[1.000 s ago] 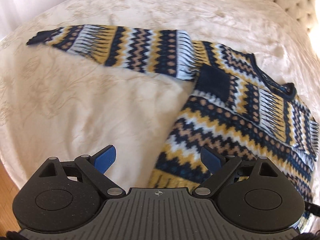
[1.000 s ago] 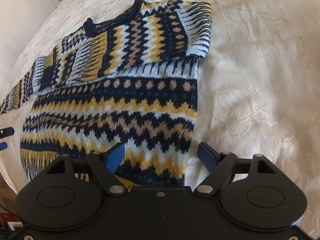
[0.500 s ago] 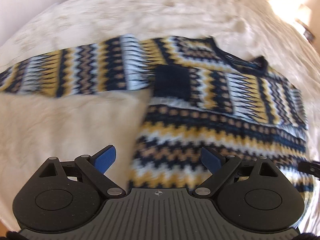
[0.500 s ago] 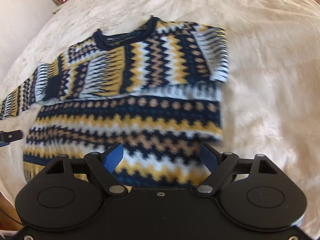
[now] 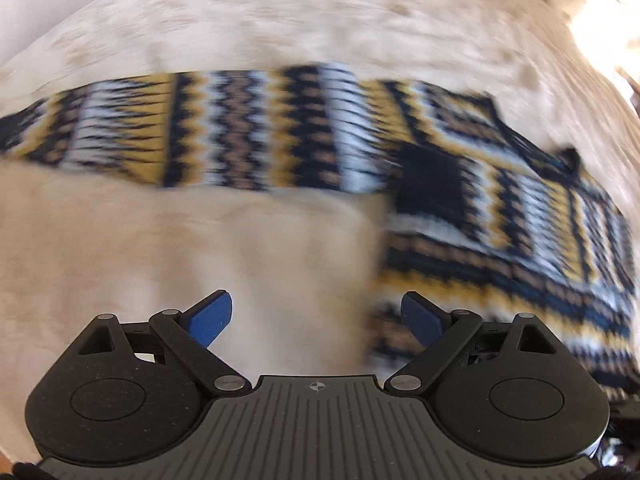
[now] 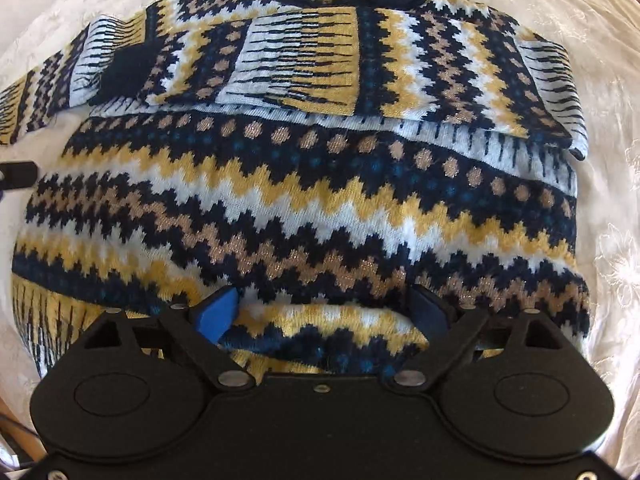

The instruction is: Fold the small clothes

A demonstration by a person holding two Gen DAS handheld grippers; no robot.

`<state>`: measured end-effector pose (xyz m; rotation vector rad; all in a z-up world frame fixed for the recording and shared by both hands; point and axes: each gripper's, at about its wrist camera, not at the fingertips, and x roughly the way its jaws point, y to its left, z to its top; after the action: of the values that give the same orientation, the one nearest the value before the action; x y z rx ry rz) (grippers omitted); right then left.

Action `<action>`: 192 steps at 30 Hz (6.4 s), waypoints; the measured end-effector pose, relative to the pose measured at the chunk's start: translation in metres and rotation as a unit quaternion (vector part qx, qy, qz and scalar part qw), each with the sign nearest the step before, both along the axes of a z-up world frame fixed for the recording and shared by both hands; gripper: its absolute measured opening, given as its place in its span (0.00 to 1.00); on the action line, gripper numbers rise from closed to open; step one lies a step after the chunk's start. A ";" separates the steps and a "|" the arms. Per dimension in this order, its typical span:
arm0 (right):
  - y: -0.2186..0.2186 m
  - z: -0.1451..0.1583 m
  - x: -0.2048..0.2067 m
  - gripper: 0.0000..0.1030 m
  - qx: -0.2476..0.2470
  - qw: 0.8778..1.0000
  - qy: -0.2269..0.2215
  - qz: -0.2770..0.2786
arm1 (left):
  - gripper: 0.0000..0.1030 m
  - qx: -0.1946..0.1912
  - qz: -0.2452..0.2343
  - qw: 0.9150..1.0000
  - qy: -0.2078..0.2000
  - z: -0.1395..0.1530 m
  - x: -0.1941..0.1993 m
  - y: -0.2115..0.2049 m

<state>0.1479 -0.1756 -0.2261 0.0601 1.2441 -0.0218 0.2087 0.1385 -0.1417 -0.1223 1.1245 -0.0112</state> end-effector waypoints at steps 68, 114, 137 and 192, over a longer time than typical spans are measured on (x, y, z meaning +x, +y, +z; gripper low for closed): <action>-0.129 0.068 -0.045 0.90 0.101 0.983 -0.098 -0.117 | 0.09 -0.135 -0.212 0.960 -0.123 0.057 0.043 -0.264; -0.153 0.015 0.106 0.96 0.137 0.980 -0.065 -0.126 | 0.52 0.047 -0.045 0.997 0.051 -0.034 0.117 -0.092; -0.132 0.054 0.109 0.11 0.112 0.987 -0.093 -0.062 | 0.53 0.040 -0.035 0.998 0.031 -0.018 0.110 -0.088; -0.152 0.028 -0.042 0.80 0.065 0.993 -0.034 -0.090 | 0.79 0.011 -0.090 0.995 0.050 -0.008 -0.029 -0.067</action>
<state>0.1059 -0.3277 -0.1976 0.2837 1.1674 -0.0938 0.1798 0.0713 -0.1499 -0.0020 1.2329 -0.1541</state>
